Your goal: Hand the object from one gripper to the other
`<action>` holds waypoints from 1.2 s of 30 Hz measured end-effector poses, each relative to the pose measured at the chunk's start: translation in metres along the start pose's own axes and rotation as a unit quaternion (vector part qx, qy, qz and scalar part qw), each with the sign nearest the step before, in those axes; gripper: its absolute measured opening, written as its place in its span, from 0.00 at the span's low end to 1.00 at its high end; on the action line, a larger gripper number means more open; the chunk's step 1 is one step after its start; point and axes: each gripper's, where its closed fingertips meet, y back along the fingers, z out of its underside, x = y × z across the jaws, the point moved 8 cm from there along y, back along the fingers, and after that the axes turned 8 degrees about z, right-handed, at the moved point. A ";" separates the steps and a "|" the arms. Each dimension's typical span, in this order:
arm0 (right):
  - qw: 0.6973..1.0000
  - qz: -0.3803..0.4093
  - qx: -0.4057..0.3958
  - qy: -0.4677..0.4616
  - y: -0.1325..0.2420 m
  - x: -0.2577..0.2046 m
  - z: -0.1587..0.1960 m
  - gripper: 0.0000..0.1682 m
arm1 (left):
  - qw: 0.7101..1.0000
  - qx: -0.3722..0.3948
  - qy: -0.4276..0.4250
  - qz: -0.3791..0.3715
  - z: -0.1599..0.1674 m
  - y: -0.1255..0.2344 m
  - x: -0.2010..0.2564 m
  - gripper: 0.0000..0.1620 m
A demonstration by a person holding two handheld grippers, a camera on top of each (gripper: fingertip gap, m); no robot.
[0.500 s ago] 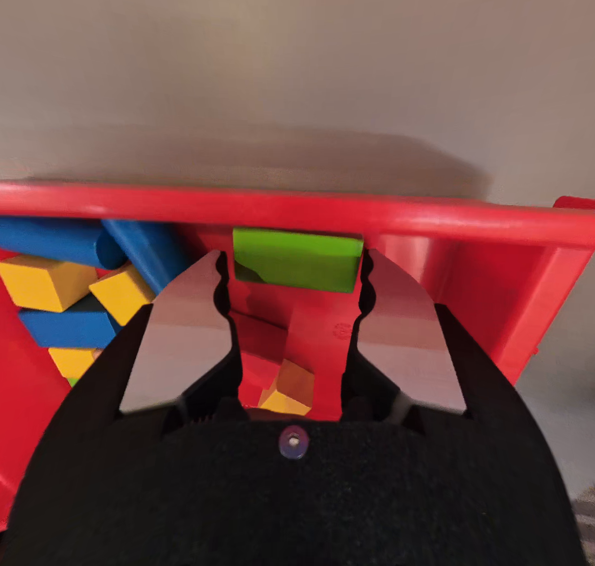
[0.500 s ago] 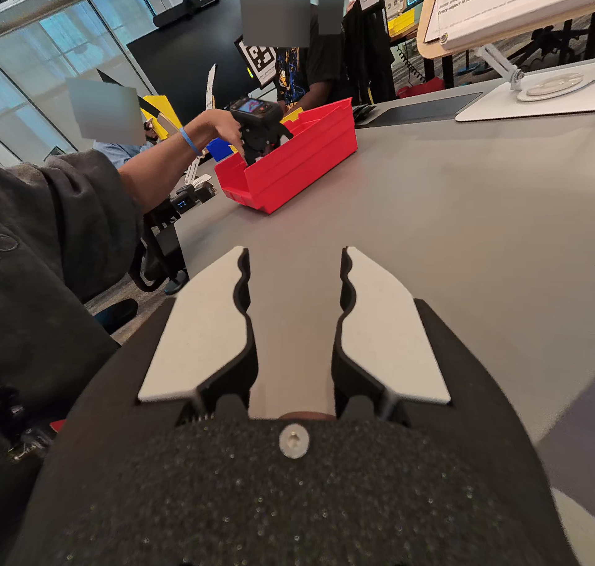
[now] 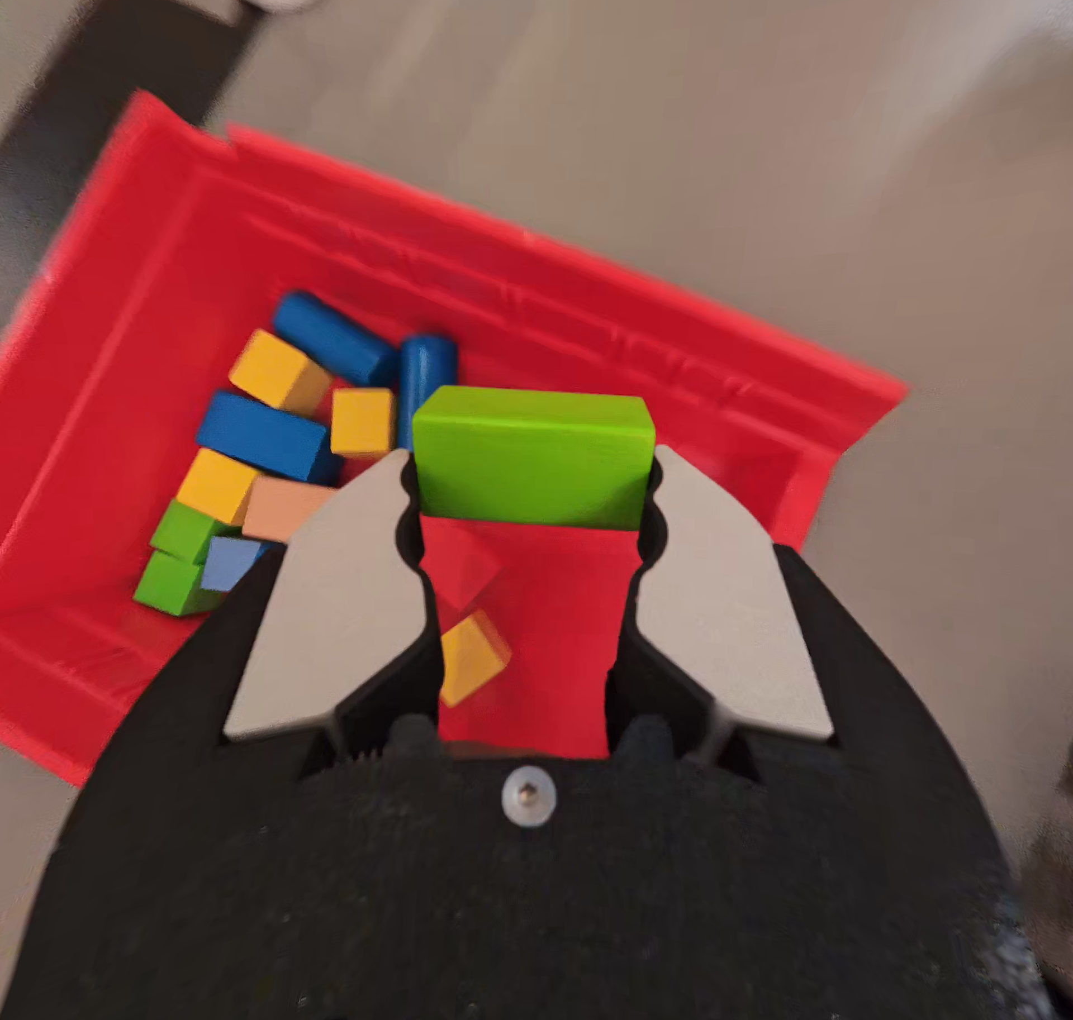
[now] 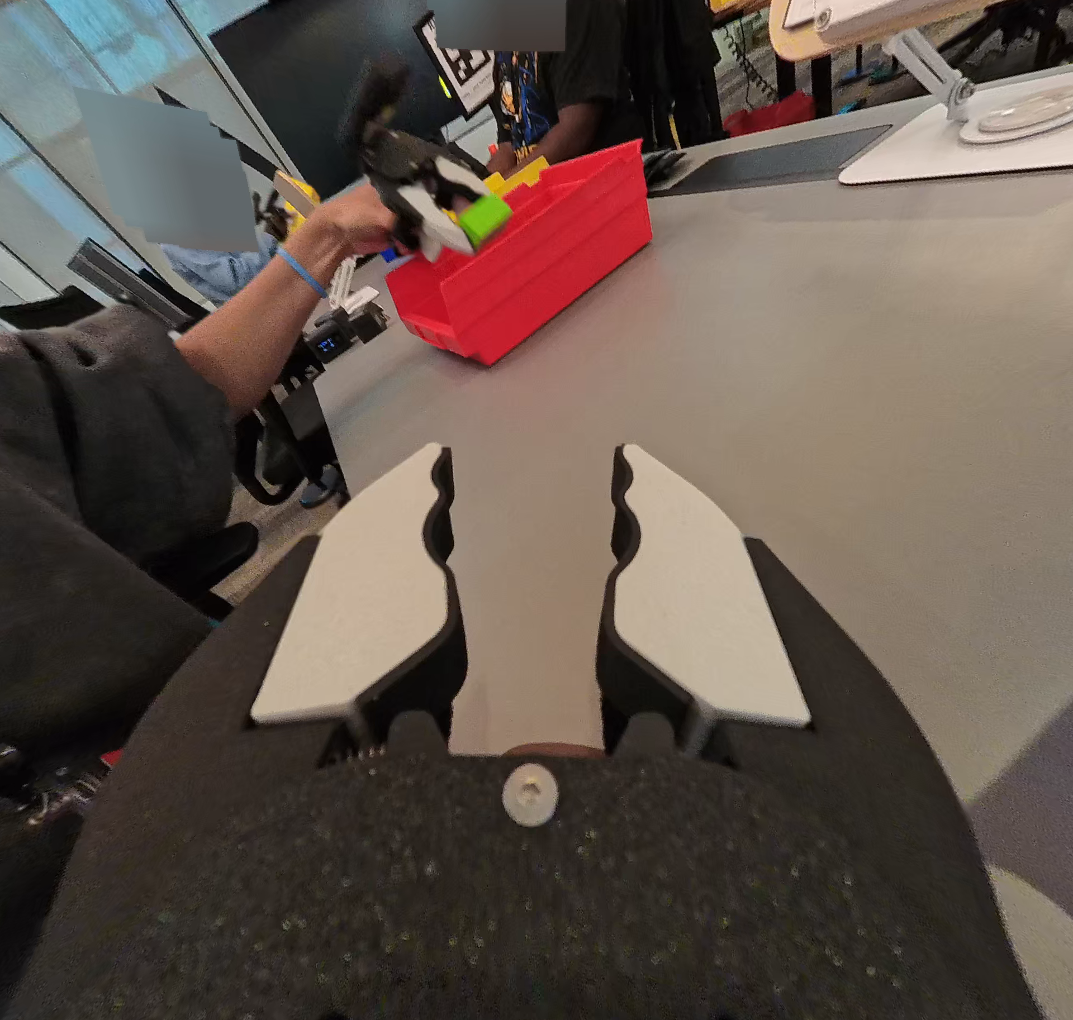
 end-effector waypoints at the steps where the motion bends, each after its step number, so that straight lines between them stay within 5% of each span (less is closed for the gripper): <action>1: 1.000 0.006 -0.007 0.007 -0.001 0.001 -0.003 0.31 | 0.998 0.062 0.016 0.011 -0.006 0.010 0.005 0.44; 5: 0.996 0.010 -0.017 0.086 -0.012 0.000 -0.024 0.31 | 0.959 0.263 0.078 0.074 -0.038 0.027 0.033 0.44; 10: 0.946 -0.003 0.039 0.321 -0.054 -0.002 -0.059 0.32 | 0.896 0.364 0.181 0.178 -0.104 -0.006 0.077 0.44; 12: 0.916 -0.002 0.071 0.395 -0.076 0.000 -0.074 0.30 | 0.867 0.362 0.261 0.223 -0.130 -0.029 0.091 0.44; 15: 0.914 -0.040 0.095 0.393 -0.106 -0.001 -0.102 0.30 | 0.803 0.353 0.351 0.328 -0.162 -0.064 0.114 0.44; 24: 0.909 -0.111 0.069 0.396 -0.147 -0.003 -0.134 0.28 | 0.739 0.296 0.429 0.426 -0.196 -0.135 0.140 0.44; 29: 0.909 -0.111 0.072 0.395 -0.147 0.000 -0.128 0.21 | 0.730 0.287 0.429 0.447 -0.201 -0.143 0.144 0.44; 33: 0.910 -0.115 0.072 0.393 -0.145 0.001 -0.122 0.21 | 0.751 0.275 0.409 0.439 -0.199 -0.144 0.148 0.44; 36: 0.915 -0.106 0.081 0.380 -0.139 0.003 -0.125 0.20 | 0.768 0.285 0.360 0.447 -0.196 -0.132 0.163 0.65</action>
